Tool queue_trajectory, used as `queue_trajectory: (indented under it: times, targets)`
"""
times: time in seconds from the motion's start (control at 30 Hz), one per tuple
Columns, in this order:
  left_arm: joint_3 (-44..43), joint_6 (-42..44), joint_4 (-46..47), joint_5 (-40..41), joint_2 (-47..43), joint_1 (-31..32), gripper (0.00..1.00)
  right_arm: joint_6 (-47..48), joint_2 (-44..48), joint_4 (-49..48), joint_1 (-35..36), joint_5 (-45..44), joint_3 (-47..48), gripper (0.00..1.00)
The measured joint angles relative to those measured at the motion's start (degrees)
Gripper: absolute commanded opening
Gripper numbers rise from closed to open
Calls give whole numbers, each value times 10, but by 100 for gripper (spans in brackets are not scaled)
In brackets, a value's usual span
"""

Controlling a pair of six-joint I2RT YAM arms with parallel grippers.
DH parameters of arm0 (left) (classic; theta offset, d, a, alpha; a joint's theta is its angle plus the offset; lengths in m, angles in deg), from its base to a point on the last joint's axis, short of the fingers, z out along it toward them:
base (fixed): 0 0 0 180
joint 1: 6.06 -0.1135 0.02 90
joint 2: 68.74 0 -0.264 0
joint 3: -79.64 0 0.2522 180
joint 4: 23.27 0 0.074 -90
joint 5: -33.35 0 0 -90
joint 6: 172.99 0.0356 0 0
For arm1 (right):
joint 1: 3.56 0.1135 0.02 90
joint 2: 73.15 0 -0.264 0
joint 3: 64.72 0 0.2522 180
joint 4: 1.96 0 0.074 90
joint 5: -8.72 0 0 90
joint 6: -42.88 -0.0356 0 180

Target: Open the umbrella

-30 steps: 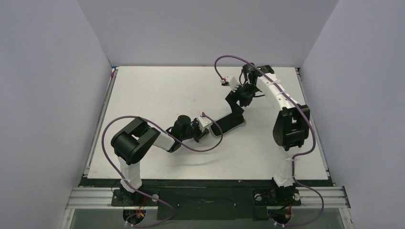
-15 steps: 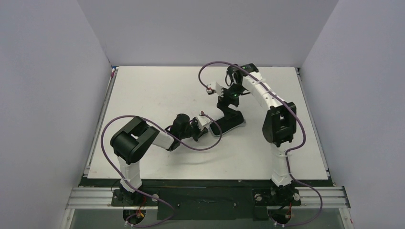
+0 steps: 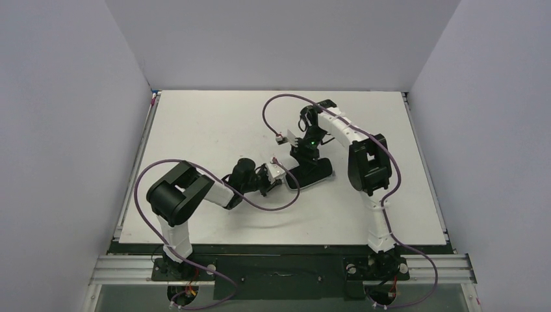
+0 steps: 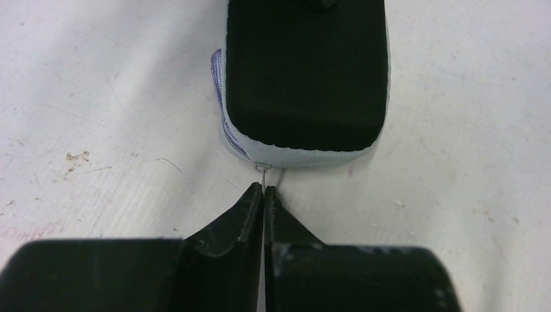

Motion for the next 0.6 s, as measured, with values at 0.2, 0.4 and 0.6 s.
queue_trajectory:
  times: [0.2,0.4,0.6]
  targets:
    - [35,49,-2,-24,-26,22,0,-44,13,5,-2,21,-33,0]
    - [52,69,2,-26,-38,70,0,-105,18,0,-23,49,-60,0]
    - [61,38,18,23,-41,112,0,-210,33,-31,-46,81,-111,0]
